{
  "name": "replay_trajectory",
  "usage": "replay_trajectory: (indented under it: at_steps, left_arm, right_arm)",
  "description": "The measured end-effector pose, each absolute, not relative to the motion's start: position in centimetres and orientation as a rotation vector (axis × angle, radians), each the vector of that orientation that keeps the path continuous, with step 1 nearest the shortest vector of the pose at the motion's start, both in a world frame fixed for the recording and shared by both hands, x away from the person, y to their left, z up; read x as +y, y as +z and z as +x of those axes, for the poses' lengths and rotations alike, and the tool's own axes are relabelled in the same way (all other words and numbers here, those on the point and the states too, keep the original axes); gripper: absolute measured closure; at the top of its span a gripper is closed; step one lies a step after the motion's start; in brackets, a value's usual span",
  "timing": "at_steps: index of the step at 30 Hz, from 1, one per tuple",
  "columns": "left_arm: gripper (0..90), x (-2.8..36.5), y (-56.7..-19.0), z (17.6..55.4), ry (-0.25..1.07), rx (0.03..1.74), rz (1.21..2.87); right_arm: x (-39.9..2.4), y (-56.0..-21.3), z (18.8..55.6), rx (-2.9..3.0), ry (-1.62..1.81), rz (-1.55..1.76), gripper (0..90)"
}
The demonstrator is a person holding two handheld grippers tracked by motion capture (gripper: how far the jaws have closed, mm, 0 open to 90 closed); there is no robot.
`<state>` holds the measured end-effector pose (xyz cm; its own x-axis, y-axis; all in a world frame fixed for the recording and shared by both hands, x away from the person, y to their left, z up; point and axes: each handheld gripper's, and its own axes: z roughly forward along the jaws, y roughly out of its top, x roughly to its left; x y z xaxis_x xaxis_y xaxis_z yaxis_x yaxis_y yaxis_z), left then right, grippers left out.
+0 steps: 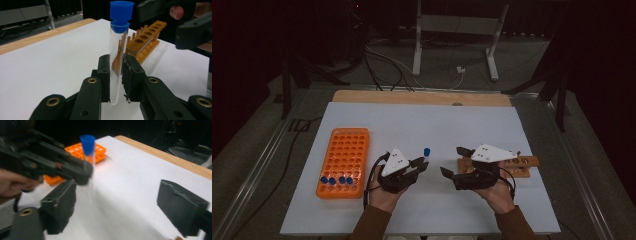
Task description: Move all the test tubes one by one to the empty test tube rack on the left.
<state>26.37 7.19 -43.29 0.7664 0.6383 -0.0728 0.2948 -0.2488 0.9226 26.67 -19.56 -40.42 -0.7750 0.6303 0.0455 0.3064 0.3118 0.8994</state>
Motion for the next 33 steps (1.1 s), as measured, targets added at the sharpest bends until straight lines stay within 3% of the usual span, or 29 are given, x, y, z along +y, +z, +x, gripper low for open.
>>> replay_trajectory:
  at_steps: [7, 12, 33]
  left_arm:
    - [78.3, 8.9, -42.9, 26.3, 0.408, 0.763, 1.819]
    - [78.3, 10.5, -42.4, 26.3, 0.429, 0.793, 1.800]
    - [78.2, 19.3, -40.9, 25.3, 0.552, 0.941, 1.675]
  right_arm:
    - [-20.6, -41.4, 26.9, 2.253, 1.401, 0.890, 3.2]
    - [-21.7, -41.5, 27.0, 2.226, 1.375, 0.918, 0.0]
    - [-24.9, -42.4, 26.7, 2.177, 1.334, 0.981, 0.0]
